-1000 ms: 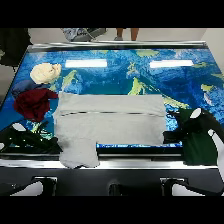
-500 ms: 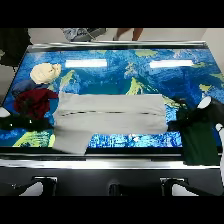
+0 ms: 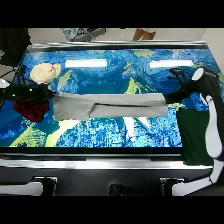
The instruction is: Fold the shirts.
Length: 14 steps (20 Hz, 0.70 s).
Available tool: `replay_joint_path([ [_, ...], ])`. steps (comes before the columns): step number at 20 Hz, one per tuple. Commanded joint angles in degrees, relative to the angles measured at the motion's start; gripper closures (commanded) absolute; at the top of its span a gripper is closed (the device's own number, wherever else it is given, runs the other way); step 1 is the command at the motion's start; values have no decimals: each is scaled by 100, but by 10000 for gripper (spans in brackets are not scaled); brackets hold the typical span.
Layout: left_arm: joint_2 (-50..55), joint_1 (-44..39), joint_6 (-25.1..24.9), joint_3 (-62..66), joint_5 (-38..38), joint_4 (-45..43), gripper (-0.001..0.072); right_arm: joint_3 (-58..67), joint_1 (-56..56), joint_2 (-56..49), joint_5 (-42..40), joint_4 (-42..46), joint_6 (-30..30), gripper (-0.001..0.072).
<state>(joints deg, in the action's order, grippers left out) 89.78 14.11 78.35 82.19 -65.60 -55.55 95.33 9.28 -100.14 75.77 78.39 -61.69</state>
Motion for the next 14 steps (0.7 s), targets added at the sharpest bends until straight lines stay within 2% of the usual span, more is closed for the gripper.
replay_joint_path([
  [1, 992, -50, 127, 562, 72, 310, 684, 555, -66, -732, -363, -457, -236, 667],
  [4, 1379, -57, 149, 557, 52, 304, 683, 553, -66, -1003, -608, -741, -245, 666],
  [8, 1569, -76, 444, 557, -2, 315, 676, 553, -66, -1145, -627, -1019, -247, 665],
  [9, 1550, -72, 439, 562, -70, 317, 634, 560, -63, -1128, -664, -1121, -240, 661],
  [10, 1517, -42, 442, 564, -136, 317, 486, 568, -46, -1091, -651, -1257, -221, 601],
  [11, 1475, 4, 439, 564, -219, 317, 327, 568, 15, -997, -605, -1340, -140, 393],
  [12, 1419, 72, 431, 564, -317, 315, 256, 568, 94, -890, -525, -1353, -9, 190],
  [13, 1344, 142, 385, 564, -404, 315, 256, 566, 221, -793, -426, -1316, 61, 142],
  [14, 1241, 203, 297, 562, -463, 317, 256, 566, 420, -739, -286, -1329, 42, 134],
])
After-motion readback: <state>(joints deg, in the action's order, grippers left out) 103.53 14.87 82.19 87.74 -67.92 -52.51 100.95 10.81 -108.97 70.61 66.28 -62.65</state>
